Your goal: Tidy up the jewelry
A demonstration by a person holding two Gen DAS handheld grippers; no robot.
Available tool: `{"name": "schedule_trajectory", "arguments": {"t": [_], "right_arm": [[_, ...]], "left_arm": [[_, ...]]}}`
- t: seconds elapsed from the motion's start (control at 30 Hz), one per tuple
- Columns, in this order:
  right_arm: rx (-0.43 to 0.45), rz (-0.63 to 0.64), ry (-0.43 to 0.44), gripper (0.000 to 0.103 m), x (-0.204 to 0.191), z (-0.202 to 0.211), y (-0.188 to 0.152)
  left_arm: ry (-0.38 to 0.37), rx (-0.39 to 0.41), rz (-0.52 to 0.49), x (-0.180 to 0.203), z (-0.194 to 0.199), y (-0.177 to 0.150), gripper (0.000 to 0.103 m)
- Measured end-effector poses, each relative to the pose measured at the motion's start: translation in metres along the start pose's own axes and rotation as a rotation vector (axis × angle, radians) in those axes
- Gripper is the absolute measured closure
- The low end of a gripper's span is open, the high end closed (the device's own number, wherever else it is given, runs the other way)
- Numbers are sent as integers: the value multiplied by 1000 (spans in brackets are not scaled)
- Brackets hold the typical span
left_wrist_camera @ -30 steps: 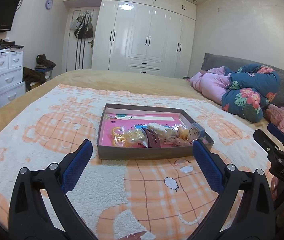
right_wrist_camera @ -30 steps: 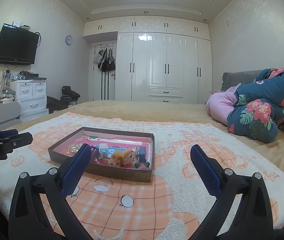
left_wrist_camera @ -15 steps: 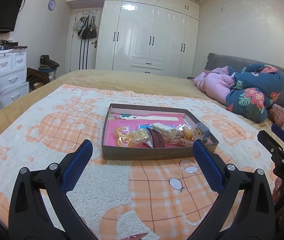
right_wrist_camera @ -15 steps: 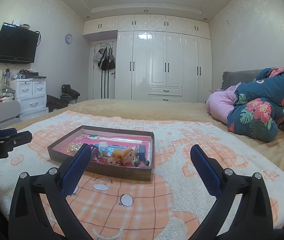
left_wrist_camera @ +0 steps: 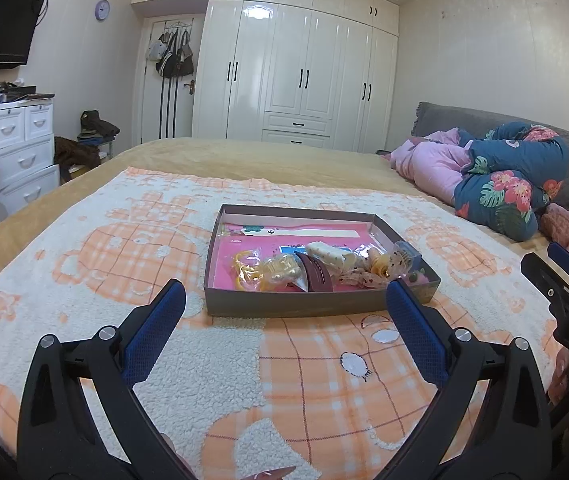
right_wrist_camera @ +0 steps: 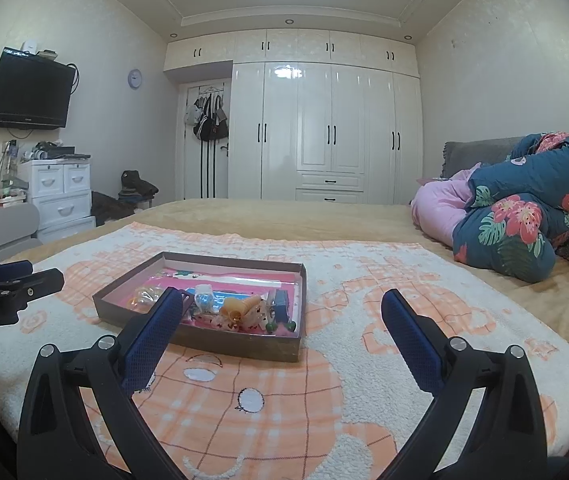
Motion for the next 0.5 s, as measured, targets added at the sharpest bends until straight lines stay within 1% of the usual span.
{"name": "schedule_trajectory", "arguments": {"t": [0.5], "right_arm": [[0,0,1,6,0,0,0]], "left_arm": [[5,-1,2,-3,-1,0,11]]}}
Point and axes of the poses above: each gripper's, at about its wrist camera, not at the fingertips, and z roughly against the way its jaws point, x to its right, y to its top, the point moved 8 cm from there along -z, roughly the way its jaws point, and after that the axes turned 1 degree about -x, right-handed, at the moved point
